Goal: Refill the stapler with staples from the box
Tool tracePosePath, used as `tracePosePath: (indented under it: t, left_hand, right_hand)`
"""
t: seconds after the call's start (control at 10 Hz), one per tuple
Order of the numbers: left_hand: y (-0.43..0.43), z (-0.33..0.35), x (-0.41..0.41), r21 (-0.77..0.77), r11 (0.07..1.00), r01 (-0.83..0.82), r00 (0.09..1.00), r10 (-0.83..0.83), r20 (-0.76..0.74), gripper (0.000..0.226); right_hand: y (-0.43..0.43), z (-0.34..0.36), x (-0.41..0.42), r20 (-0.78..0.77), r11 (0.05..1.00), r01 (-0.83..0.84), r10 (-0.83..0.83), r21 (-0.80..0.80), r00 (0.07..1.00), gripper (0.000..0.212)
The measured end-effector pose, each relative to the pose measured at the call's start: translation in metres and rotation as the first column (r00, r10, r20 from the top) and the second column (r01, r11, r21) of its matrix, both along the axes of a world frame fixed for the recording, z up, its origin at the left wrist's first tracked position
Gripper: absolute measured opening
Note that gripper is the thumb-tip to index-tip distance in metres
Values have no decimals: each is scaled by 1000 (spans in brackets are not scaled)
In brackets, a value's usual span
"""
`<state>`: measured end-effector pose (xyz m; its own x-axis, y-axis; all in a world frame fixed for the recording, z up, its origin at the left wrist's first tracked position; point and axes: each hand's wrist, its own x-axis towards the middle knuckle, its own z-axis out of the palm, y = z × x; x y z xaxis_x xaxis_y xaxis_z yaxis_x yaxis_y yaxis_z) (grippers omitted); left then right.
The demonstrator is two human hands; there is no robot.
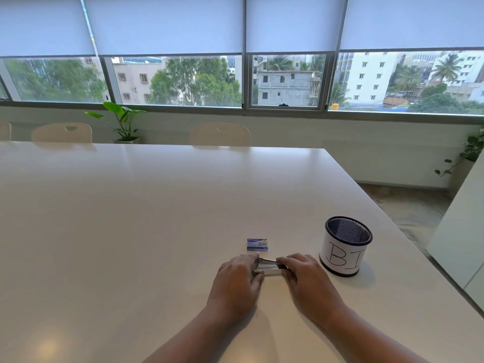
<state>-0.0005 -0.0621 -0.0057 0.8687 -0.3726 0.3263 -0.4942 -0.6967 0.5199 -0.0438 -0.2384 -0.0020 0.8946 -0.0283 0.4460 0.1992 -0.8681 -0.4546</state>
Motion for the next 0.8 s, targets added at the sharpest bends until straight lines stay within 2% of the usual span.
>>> tracePosePath:
  t: [0.4, 0.5, 0.6, 0.7, 0.8]
  left_hand:
    - [2, -3, 2, 41, 999, -5, 998, 2, 69, 61]
    - [3, -3, 2, 36, 999, -12, 994, 8, 110, 69]
    - [2, 0, 3, 66, 998, -22, 993, 14, 115, 89]
    - [2, -1, 5, 82, 996, -31, 995, 23, 97, 98]
    - [2, 0, 14, 90, 991, -100, 987, 87, 136, 82]
  right_hand:
    - [7, 8, -11, 12, 986, 89, -88, -144, 996, 43]
    - [7, 9, -17, 43, 985, 88, -82, -148, 996, 42]
    - [6, 9, -22, 70, 988, 76, -67, -131, 995, 37]
    - [4, 8, -29, 86, 993, 61, -53, -98, 995, 31]
    - [3, 5, -38, 97, 998, 17, -11, -59, 995, 27]
